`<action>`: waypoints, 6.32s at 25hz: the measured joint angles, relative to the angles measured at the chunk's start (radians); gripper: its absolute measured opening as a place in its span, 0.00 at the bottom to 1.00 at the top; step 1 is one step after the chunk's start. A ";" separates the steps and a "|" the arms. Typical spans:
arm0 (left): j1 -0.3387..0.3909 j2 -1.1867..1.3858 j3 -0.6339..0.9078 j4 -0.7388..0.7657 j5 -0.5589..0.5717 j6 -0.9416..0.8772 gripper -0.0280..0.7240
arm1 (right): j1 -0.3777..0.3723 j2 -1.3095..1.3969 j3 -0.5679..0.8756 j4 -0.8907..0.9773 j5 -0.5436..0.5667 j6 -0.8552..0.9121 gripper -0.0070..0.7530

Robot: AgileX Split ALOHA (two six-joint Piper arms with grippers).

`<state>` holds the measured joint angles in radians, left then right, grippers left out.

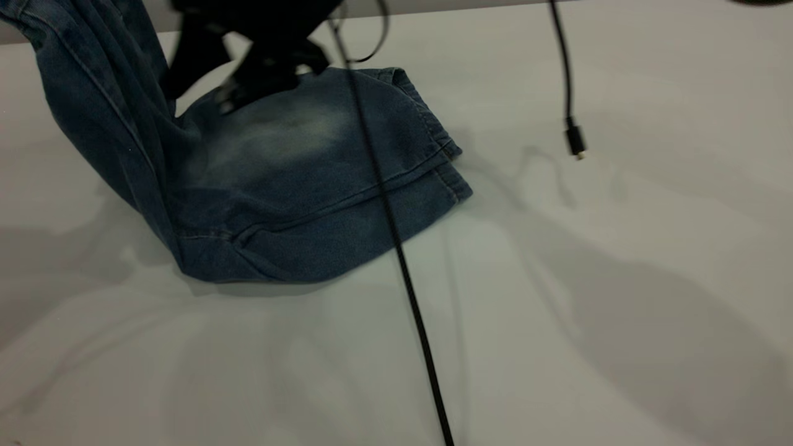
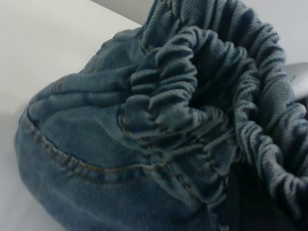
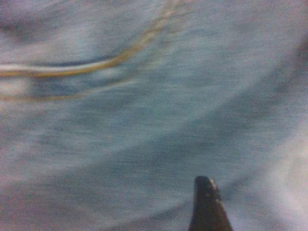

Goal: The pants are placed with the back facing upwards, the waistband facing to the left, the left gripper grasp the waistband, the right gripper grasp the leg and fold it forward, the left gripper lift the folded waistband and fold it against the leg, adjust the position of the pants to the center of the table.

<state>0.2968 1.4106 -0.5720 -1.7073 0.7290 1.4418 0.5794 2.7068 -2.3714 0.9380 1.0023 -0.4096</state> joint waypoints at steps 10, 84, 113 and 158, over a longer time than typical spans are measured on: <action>-0.183 0.003 -0.039 -0.040 -0.115 0.085 0.27 | -0.071 0.004 0.000 -0.349 0.057 0.142 0.51; -0.558 0.454 -0.484 -0.033 -0.292 0.128 0.86 | -0.251 -0.190 -0.405 -0.472 0.219 0.225 0.51; -0.558 -0.207 -0.407 0.241 -0.554 0.048 0.81 | 0.042 -0.132 -0.053 -0.663 0.215 0.214 0.51; -0.558 -0.207 -0.407 0.241 -0.424 0.075 0.81 | 0.098 0.037 -0.049 -0.964 0.221 0.942 0.51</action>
<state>-0.2608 1.2037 -0.9794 -1.4662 0.3049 1.5163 0.6776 2.7443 -2.4200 -0.0259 1.2234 0.5329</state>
